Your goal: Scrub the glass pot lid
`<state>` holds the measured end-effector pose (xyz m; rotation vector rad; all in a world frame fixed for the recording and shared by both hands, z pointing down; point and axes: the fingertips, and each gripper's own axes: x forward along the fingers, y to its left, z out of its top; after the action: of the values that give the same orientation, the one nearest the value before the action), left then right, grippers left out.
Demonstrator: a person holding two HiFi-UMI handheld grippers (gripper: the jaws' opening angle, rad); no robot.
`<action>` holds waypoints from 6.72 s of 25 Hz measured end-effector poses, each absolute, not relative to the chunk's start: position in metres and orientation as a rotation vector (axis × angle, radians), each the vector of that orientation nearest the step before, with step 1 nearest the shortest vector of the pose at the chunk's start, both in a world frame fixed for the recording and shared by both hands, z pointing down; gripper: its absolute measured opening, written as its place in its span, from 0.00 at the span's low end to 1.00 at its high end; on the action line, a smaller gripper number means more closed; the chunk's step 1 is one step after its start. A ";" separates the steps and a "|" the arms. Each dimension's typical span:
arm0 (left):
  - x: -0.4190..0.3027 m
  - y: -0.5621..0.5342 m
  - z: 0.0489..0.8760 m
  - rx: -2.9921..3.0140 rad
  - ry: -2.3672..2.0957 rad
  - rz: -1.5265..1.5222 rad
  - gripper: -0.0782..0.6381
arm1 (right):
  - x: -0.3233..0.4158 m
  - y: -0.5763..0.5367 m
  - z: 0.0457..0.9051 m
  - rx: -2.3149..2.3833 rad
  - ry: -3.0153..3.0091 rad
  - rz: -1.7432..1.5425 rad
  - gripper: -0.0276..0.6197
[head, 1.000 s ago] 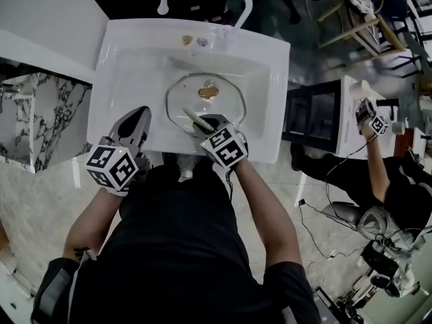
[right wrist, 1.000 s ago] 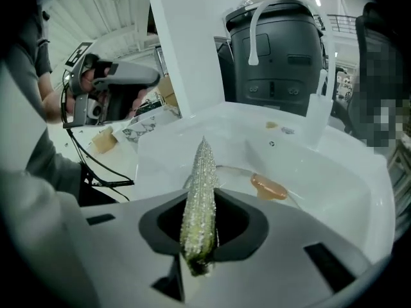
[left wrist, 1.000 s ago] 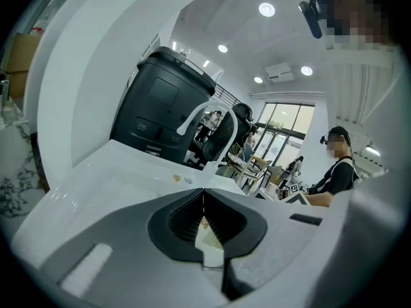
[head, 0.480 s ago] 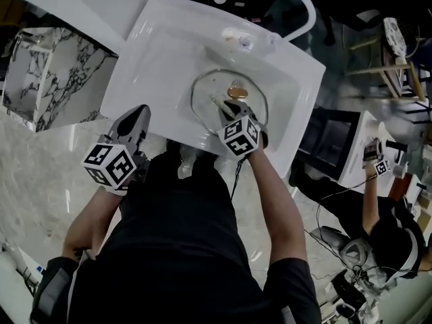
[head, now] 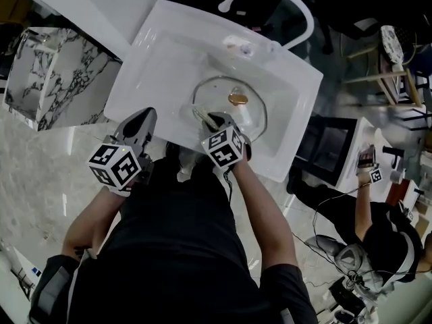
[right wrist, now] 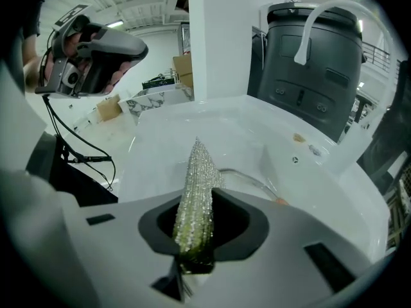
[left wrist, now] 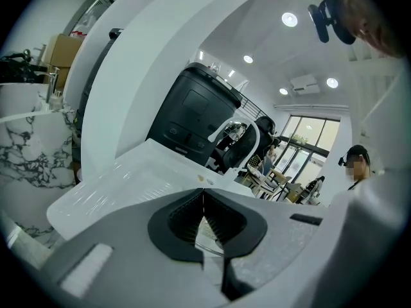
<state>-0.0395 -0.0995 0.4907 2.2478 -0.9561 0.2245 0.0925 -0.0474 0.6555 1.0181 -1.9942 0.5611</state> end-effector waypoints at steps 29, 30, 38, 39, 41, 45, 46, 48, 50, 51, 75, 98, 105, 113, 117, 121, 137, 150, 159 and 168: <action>-0.148 -0.088 0.516 2.053 -1.132 0.131 0.11 | 0.098 -0.116 0.700 1.146 -1.579 0.556 0.15; -0.147 -0.089 0.516 2.055 -1.128 0.133 0.11 | 0.093 -0.116 0.699 1.146 -1.593 0.575 0.15; -0.116 -0.097 0.513 2.105 -1.068 0.172 0.11 | 0.058 -0.113 0.694 1.100 -1.700 0.671 0.15; -0.110 -0.098 0.512 2.115 -1.052 0.181 0.11 | 0.055 -0.113 0.694 1.096 -1.710 0.682 0.15; -0.096 -0.101 0.512 2.130 -1.023 0.195 0.11 | 0.053 -0.114 0.689 1.092 -1.743 0.717 0.15; -0.065 -0.104 0.508 2.160 -0.966 0.225 0.11 | 0.066 -0.129 0.657 1.170 -1.888 0.908 0.14; -0.058 -0.106 0.507 2.168 -0.953 0.232 0.11 | 0.076 -0.135 0.648 1.205 -1.919 0.951 0.14; -0.045 -0.108 0.508 2.183 -0.926 0.246 0.11 | 0.112 -0.150 0.632 1.275 -1.934 0.951 0.14; -0.031 -0.109 0.511 2.195 -0.890 0.260 0.11 | 0.161 -0.160 0.626 1.296 -1.882 0.879 0.14; -0.025 -0.108 0.512 2.199 -0.876 0.266 0.11 | 0.185 -0.161 0.630 1.274 -1.839 0.841 0.14; -0.089 -0.102 0.539 2.074 -1.016 0.254 0.11 | 0.176 -0.188 0.750 0.767 -1.779 0.771 0.15; -0.005 -0.090 0.507 2.250 -0.790 0.326 0.11 | 0.068 -0.050 0.659 0.315 -2.072 0.345 0.14; 0.031 -0.087 0.496 2.296 -0.713 0.326 0.11 | 0.131 -0.029 0.607 0.458 -2.103 0.261 0.14; 0.008 -0.083 0.502 2.243 -0.815 0.319 0.11 | 0.277 -0.113 0.663 0.499 -1.623 0.021 0.14; -0.041 -0.081 0.516 2.096 -0.937 0.262 0.11 | 0.284 -0.128 0.712 0.384 -1.543 0.056 0.14; -0.073 -0.077 0.525 2.015 -1.029 0.242 0.11 | 0.283 -0.124 0.745 0.268 -1.492 0.093 0.14; -0.009 -0.075 0.516 2.148 -0.797 0.307 0.11 | 0.290 -0.010 0.715 0.271 -1.463 0.310 0.14; 0.047 -0.071 0.504 2.219 -0.607 0.314 0.11 | 0.235 0.069 0.670 0.244 -1.461 0.462 0.14; 0.046 -0.079 0.505 2.205 -0.604 0.284 0.11 | 0.175 0.075 0.637 0.224 -1.609 0.728 0.14; 0.003 -0.086 0.509 2.127 -0.741 0.252 0.11 | 0.112 0.017 0.623 0.262 -1.838 0.869 0.14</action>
<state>0.0034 -0.0865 0.5086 2.1269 -0.7415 0.2517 0.1123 0.0168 0.6227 0.2621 -1.8381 0.8694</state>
